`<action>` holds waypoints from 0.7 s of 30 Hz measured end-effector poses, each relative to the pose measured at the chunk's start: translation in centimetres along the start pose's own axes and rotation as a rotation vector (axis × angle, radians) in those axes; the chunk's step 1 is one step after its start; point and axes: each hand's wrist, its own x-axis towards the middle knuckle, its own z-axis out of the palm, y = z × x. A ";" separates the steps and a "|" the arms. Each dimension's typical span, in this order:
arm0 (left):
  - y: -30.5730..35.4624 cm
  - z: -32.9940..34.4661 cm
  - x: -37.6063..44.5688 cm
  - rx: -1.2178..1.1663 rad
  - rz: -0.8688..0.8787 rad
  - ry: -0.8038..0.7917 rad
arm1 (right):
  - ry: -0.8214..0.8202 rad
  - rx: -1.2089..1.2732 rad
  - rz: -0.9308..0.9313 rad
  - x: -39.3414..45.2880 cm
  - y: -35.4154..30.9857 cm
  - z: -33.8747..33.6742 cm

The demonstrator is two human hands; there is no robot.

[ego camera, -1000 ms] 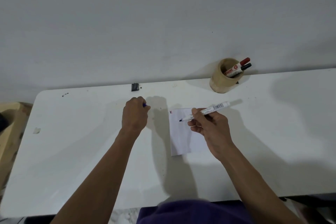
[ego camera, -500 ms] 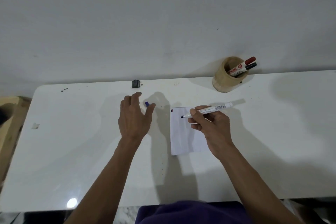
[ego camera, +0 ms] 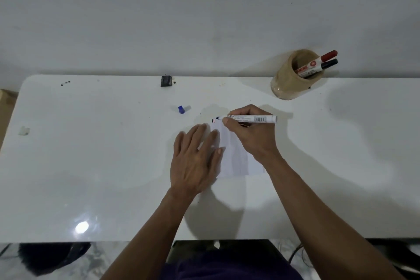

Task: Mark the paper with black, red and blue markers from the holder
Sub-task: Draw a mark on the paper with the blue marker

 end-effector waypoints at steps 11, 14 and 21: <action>-0.2 0.6 0.2 0.022 0.020 0.093 | -0.006 -0.093 -0.010 1.8 2.7 0.5; -0.3 0.7 0.1 0.028 0.015 0.092 | 0.007 -0.101 -0.009 1.8 2.7 0.6; -0.3 0.8 0.2 0.023 0.016 0.112 | 0.015 -0.122 -0.010 1.8 2.6 0.7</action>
